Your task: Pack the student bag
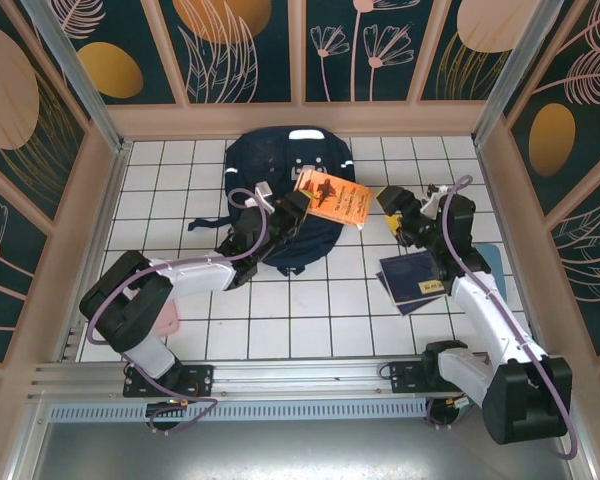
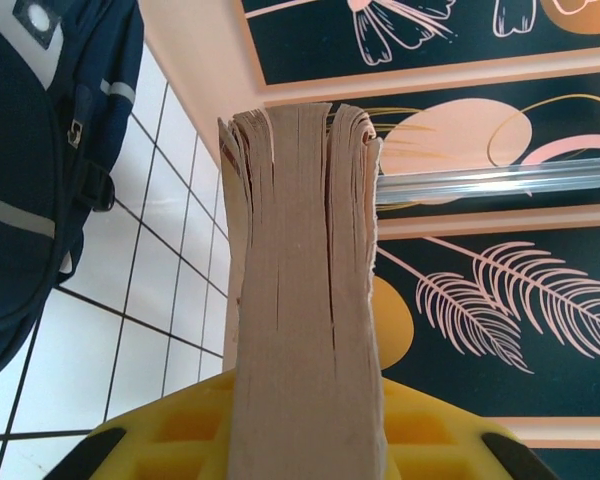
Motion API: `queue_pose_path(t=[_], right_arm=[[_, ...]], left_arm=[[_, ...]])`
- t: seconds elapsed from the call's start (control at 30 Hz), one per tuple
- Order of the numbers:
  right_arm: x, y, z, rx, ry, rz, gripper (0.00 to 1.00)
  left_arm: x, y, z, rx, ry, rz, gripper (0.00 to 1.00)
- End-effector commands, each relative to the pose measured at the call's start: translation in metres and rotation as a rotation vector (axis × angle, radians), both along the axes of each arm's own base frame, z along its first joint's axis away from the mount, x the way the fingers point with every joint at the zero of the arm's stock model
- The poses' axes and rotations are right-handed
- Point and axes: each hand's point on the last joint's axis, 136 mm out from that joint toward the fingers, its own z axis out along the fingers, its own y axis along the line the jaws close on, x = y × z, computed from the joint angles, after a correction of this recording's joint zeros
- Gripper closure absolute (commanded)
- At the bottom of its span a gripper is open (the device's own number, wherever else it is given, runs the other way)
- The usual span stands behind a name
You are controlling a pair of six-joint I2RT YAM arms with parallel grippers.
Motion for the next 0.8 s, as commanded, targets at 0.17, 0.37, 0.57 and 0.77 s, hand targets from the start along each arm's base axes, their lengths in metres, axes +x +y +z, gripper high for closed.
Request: queue_pose_path(t=[0.17,0.37,0.57,0.77], right_arm=[[-0.010,0.031,0.009,0.190,-0.037,0.154,0.03],[-0.006,0.046,0.039,0.293,-0.114,0.235,0.04],[0.000,0.048,0.046,0.298,-0.128,0.229,0.25],[-0.002,0.038,0.048,0.239,-0.167,0.172,0.62]], left_arm=[[-0.006,0.000,0.075,-0.132,-0.181,-0.043,1.00],[-0.010,-0.008,0.075,-0.189,-0.162,-0.095,1.00],[-0.012,-0.006,0.070,-0.197,-0.143,-0.097,1.00],[-0.012,-0.001,0.054,-0.149,-0.109,-0.083,0.93]])
